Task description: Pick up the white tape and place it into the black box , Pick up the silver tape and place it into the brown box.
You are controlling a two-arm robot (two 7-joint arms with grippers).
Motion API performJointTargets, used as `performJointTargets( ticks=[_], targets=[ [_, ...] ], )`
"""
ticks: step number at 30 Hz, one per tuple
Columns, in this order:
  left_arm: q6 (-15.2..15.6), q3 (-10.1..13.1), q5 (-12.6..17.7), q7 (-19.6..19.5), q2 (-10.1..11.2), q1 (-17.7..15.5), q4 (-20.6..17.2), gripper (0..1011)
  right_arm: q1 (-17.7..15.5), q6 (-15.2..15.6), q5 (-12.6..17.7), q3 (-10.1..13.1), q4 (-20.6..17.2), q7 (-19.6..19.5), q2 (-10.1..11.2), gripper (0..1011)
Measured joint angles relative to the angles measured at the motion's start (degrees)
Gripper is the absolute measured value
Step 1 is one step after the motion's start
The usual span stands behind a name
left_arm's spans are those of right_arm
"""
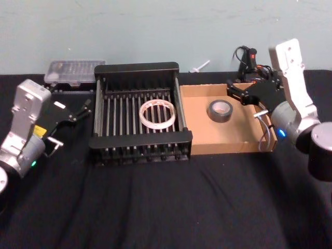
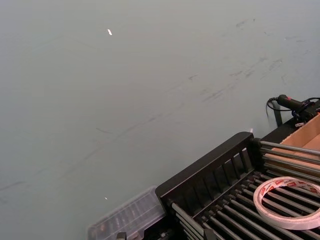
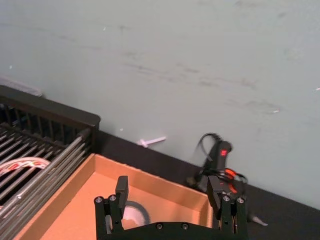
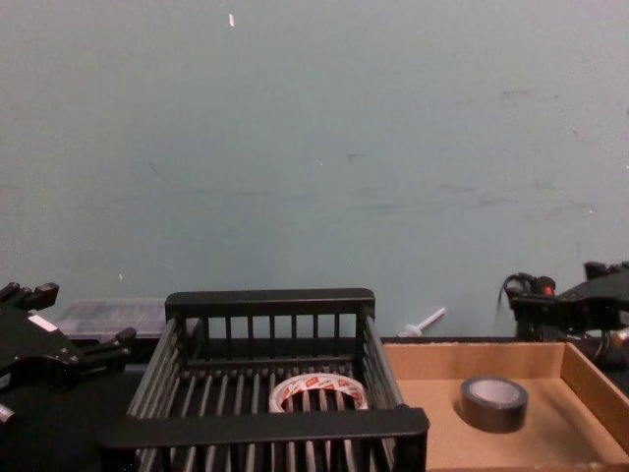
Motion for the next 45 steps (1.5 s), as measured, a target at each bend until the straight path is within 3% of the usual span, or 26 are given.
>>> performJointTargets(
  ticks=[6, 11, 14, 45],
  targets=[
    [0.0, 0.0, 0.0, 0.0, 0.0, 0.0, 0.0, 1001, -3.42, -5.77, -2.47, 0.89, -1.7, -2.49, -0.05, 1002],
    [0.0, 0.0, 0.0, 0.0, 0.0, 0.0, 0.0, 1001, -5.54, -10.8, -7.26, 0.02, -1.75, -5.62, 0.19, 1002],
    [0.0, 0.0, 0.0, 0.0, 0.0, 0.0, 0.0, 1001, -6.14, -11.79, -8.88, -0.22, -1.43, -6.4, 0.11, 1002],
    [0.0, 0.0, 0.0, 0.0, 0.0, 0.0, 0.0, 1001, -6.27, -11.91, -9.18, -0.18, -1.35, -6.52, 0.0, 1002]
  ],
)
